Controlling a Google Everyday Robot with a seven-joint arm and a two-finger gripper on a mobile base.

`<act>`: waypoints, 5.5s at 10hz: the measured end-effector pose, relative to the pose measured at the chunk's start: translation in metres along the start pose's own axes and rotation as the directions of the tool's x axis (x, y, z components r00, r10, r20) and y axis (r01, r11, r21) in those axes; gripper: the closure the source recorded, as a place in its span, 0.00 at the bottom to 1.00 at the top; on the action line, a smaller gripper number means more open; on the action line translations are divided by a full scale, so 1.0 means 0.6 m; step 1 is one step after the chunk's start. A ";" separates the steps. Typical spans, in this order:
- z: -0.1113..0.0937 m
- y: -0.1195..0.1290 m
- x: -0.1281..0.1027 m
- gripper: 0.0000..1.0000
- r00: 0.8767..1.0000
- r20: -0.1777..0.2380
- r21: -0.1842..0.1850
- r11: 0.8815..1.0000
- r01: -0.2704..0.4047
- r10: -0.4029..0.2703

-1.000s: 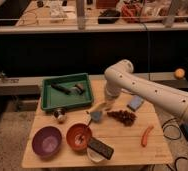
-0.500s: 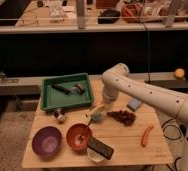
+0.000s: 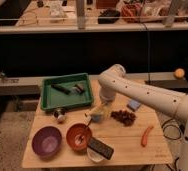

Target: Place banana in plastic cup

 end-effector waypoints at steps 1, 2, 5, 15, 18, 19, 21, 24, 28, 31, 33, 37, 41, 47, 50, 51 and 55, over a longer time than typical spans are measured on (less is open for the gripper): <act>-0.007 -0.002 -0.011 0.20 0.999 -0.011 -0.017 0.999 0.041 -0.041; -0.010 -0.003 -0.023 0.20 0.997 -0.015 -0.035 0.996 0.078 -0.079; -0.013 -0.001 -0.033 0.20 0.986 -0.033 -0.090 0.983 0.159 -0.162; -0.013 0.000 -0.032 0.20 0.986 -0.035 -0.093 0.983 0.159 -0.163; -0.013 0.000 -0.033 0.20 0.986 -0.035 -0.093 0.983 0.160 -0.164; -0.013 0.000 -0.033 0.20 0.986 -0.035 -0.093 0.983 0.160 -0.164; -0.013 0.000 -0.033 0.20 0.986 -0.035 -0.093 0.983 0.160 -0.163; -0.013 0.000 -0.033 0.20 0.986 -0.035 -0.093 0.983 0.159 -0.163; -0.013 0.000 -0.032 0.20 0.986 -0.035 -0.093 0.983 0.159 -0.162; -0.013 0.000 -0.032 0.20 0.986 -0.035 -0.092 0.983 0.159 -0.162; -0.013 -0.001 -0.033 0.20 0.986 -0.034 -0.092 0.983 0.159 -0.162; -0.013 -0.001 -0.033 0.20 0.986 -0.034 -0.092 0.983 0.159 -0.162; -0.013 -0.001 -0.033 0.20 0.986 -0.034 -0.092 0.983 0.159 -0.162; -0.013 -0.001 -0.033 0.20 0.986 -0.034 -0.092 0.983 0.159 -0.162; -0.013 -0.001 -0.033 0.20 0.986 -0.034 -0.092 0.983 0.159 -0.162; -0.013 -0.001 -0.033 0.20 0.986 -0.034 -0.092 0.983 0.159 -0.162; -0.011 0.000 -0.033 0.20 0.986 -0.034 -0.094 0.983 0.159 -0.162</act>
